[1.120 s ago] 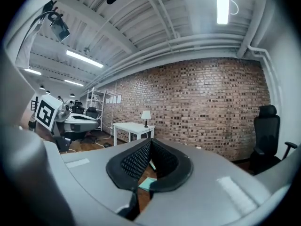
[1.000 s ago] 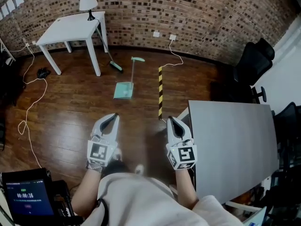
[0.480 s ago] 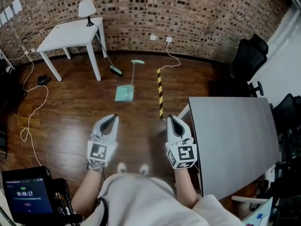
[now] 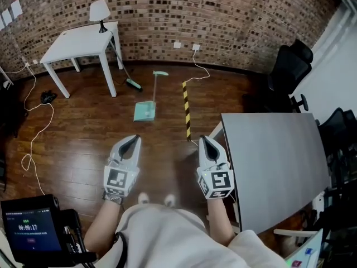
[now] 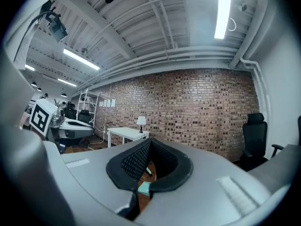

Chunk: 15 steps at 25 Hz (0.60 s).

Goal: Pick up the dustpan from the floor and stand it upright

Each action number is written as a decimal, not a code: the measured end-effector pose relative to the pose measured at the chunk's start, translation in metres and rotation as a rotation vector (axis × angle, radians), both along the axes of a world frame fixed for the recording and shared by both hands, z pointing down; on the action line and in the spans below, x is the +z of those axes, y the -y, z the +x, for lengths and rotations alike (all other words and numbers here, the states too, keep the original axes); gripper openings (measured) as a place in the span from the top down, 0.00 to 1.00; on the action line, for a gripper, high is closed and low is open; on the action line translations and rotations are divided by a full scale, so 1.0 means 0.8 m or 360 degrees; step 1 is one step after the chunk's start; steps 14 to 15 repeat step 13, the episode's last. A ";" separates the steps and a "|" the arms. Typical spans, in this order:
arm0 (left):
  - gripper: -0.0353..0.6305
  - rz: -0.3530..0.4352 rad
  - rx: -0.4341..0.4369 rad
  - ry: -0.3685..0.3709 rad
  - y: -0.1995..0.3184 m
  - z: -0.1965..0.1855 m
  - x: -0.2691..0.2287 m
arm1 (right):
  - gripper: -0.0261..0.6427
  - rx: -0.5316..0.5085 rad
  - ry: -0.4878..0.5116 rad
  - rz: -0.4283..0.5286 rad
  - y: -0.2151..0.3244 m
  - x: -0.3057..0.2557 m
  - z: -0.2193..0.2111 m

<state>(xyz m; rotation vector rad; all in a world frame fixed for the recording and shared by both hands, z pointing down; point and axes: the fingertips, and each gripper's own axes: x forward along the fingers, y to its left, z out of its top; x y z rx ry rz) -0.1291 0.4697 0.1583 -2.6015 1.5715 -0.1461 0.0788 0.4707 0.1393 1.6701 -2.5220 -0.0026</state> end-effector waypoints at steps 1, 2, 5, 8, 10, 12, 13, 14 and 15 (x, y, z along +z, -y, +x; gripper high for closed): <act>0.95 -0.0001 0.0002 0.0001 0.000 0.001 0.000 | 0.94 0.0003 0.0001 0.0001 0.001 0.001 0.001; 0.95 -0.0004 0.0003 0.0000 0.000 0.001 0.002 | 0.94 0.0006 0.0002 -0.0001 0.001 0.003 0.002; 0.95 -0.0009 0.0007 -0.0004 -0.001 0.003 0.009 | 0.94 0.0004 -0.0003 -0.0004 0.000 0.010 0.003; 0.95 -0.0002 0.0006 0.0001 -0.001 -0.001 0.012 | 0.94 -0.0007 -0.0010 -0.0001 0.000 0.014 -0.002; 0.95 0.0000 0.0005 0.0003 0.000 -0.001 0.011 | 0.94 -0.0013 -0.0013 0.0000 0.003 0.013 -0.004; 0.95 0.0000 0.0005 0.0005 0.003 -0.001 0.008 | 0.94 -0.0017 -0.0017 0.0001 0.006 0.010 -0.005; 0.95 0.0000 0.0006 0.0006 0.005 -0.001 0.007 | 0.94 -0.0019 -0.0018 0.0002 0.008 0.008 -0.006; 0.95 0.0000 0.0006 0.0006 0.005 -0.001 0.007 | 0.94 -0.0019 -0.0018 0.0002 0.008 0.008 -0.006; 0.95 0.0000 0.0006 0.0006 0.005 -0.001 0.007 | 0.94 -0.0019 -0.0018 0.0002 0.008 0.008 -0.006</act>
